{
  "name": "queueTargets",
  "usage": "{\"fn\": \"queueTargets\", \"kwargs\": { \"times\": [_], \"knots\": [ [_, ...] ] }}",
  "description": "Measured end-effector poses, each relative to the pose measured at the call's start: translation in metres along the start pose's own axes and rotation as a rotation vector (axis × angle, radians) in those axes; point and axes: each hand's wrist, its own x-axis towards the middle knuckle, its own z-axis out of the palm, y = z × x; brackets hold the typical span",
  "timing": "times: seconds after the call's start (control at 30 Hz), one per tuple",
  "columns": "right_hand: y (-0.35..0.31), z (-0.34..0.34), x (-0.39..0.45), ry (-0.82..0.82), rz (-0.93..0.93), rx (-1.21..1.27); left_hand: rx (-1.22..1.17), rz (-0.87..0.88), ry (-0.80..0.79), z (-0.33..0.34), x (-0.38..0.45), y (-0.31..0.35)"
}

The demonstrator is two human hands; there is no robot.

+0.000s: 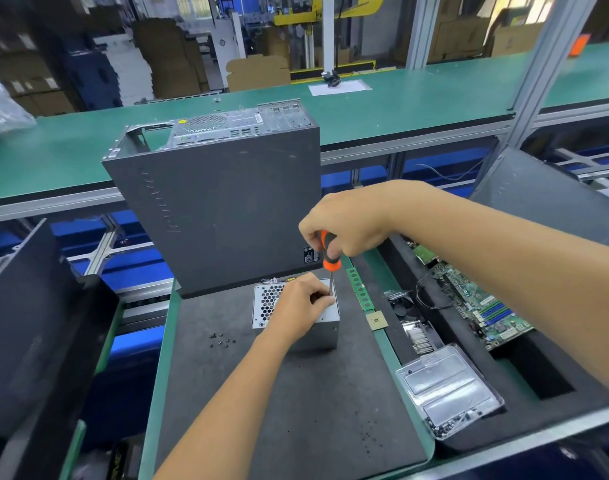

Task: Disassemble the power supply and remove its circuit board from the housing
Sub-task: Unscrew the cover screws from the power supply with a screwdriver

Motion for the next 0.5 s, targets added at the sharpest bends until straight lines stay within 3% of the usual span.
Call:
{"fn": "queueTargets", "kwargs": {
  "times": [0.17, 0.27, 0.37, 0.5],
  "knots": [
    [-0.0050, -0.0056, -0.0006, 0.008, -0.101, 0.029, -0.021, 0.002, 0.003, 0.0012, -0.0009, -0.0004],
    [-0.0059, 0.0011, -0.0009, 0.054, 0.031, 0.105, -0.018, 0.020, 0.001, 0.0028, -0.0002, -0.0004],
    [-0.0065, 0.0015, 0.0017, 0.044, 0.242, -0.047, -0.004, 0.018, 0.000, 0.0034, 0.0003, 0.0000],
    [-0.0059, 0.0003, 0.0054, 0.029, 0.148, 0.015, 0.008, 0.016, 0.013, 0.0018, 0.0003, -0.0036]
  ]
}}
